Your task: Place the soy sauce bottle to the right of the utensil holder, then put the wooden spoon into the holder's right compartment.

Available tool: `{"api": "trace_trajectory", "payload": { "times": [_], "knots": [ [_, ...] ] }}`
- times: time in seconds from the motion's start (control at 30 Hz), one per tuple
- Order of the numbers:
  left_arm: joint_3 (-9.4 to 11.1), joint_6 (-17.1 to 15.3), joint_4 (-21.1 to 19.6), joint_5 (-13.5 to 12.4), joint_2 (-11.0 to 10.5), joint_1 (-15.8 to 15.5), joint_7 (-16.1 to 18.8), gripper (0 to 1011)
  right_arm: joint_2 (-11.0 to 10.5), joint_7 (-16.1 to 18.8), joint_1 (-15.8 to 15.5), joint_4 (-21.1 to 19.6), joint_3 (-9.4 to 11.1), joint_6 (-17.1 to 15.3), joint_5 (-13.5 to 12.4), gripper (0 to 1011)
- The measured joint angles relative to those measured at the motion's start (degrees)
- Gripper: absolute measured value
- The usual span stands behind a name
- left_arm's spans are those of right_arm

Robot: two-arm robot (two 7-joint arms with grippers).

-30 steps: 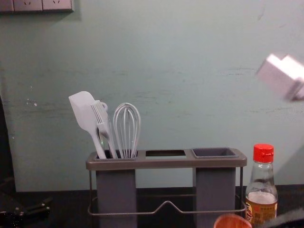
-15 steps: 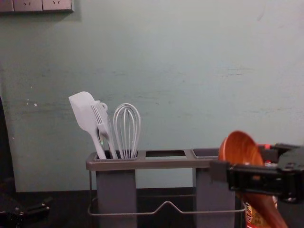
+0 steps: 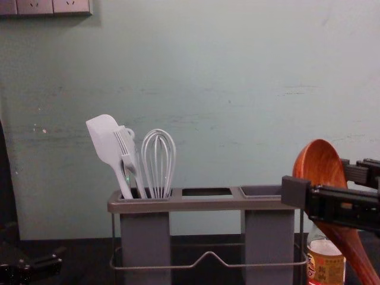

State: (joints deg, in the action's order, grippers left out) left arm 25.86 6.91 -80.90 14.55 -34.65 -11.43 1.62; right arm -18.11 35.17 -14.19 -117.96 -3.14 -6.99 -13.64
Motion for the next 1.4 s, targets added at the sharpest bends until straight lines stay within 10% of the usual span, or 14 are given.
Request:
{"api": "trace_trajectory", "payload": {
  "times": [0.93, 1.4],
  "knots": [
    [0.00, 0.00, 0.00, 0.00, 0.00, 0.00, 0.00, 1012, 0.01, -0.09, 0.49, 0.05, -0.44, -0.23, 0.17, 840],
    [0.00, 0.00, 0.00, 0.00, 0.00, 0.00, 0.00, 1012, -1.63, -1.28, 9.37, 3.14, -2.35, -1.37, -0.18, 840]
  ]
}}
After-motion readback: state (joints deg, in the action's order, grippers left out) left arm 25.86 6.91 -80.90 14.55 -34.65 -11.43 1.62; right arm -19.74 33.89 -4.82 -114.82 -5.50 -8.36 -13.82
